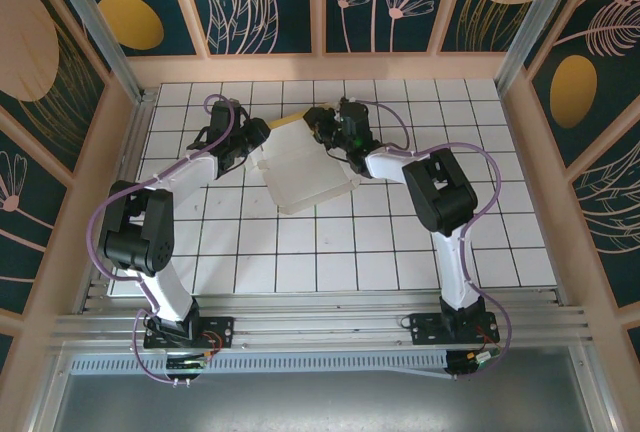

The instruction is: Fold the paper box

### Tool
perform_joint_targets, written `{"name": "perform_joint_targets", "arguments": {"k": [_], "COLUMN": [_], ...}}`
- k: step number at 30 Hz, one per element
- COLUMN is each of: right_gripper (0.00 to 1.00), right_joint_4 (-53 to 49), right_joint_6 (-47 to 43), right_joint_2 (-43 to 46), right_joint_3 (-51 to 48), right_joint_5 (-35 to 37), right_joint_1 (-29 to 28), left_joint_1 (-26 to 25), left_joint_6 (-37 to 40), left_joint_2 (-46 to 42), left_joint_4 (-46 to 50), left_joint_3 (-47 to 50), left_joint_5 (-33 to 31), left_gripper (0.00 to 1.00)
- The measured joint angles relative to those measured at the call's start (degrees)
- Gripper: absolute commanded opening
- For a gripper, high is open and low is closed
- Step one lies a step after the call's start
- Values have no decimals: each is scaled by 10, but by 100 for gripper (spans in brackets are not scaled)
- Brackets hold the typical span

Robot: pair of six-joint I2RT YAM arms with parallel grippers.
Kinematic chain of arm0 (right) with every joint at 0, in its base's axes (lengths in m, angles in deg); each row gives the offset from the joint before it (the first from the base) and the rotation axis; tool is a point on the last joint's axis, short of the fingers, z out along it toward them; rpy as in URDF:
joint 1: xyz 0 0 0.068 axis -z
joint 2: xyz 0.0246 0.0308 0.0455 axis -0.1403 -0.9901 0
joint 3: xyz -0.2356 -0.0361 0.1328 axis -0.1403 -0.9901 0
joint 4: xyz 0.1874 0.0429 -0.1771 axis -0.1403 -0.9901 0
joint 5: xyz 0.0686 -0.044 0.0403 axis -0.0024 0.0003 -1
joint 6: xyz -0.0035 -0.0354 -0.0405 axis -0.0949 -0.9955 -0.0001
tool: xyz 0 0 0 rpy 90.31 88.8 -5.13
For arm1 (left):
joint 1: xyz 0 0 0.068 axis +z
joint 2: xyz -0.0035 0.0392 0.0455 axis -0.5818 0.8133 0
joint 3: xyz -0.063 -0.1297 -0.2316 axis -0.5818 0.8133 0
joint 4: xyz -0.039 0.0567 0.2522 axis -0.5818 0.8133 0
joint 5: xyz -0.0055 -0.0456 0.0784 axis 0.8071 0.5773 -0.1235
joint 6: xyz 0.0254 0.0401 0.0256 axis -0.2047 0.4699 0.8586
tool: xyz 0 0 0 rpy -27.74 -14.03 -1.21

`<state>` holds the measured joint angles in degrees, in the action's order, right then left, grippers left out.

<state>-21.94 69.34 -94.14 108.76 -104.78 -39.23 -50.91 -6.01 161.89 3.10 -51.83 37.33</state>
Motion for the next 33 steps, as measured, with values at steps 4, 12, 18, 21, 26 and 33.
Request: {"name": "perform_joint_targets", "arguments": {"k": [4,12,18,21,26,33], "right_gripper": [33,21,8,4,2,1], "right_joint_4": [6,8,9,9,10,12], "right_joint_6": [5,3,8,14,17,17], "right_joint_2": [-14,-23,-34,-34,-34,-34], "right_joint_3": [10,27,43,43,43,43], "right_joint_5": [-1,0,-1,-1,0,0], "right_joint_1": [-12,-22,-24,-24,-24,-24], "left_joint_1": [0,0,0,0,0,-23], "left_joint_6": [2,2,5,10,23,17], "left_joint_2": [0,0,0,0,-10,-118], "left_joint_4": [0,0,0,1,10,16], "left_joint_3": [0,0,0,0,6,92], "left_joint_5": [0,0,0,-2,-7,-59], "left_gripper": [29,29,31,35,47,45]}}
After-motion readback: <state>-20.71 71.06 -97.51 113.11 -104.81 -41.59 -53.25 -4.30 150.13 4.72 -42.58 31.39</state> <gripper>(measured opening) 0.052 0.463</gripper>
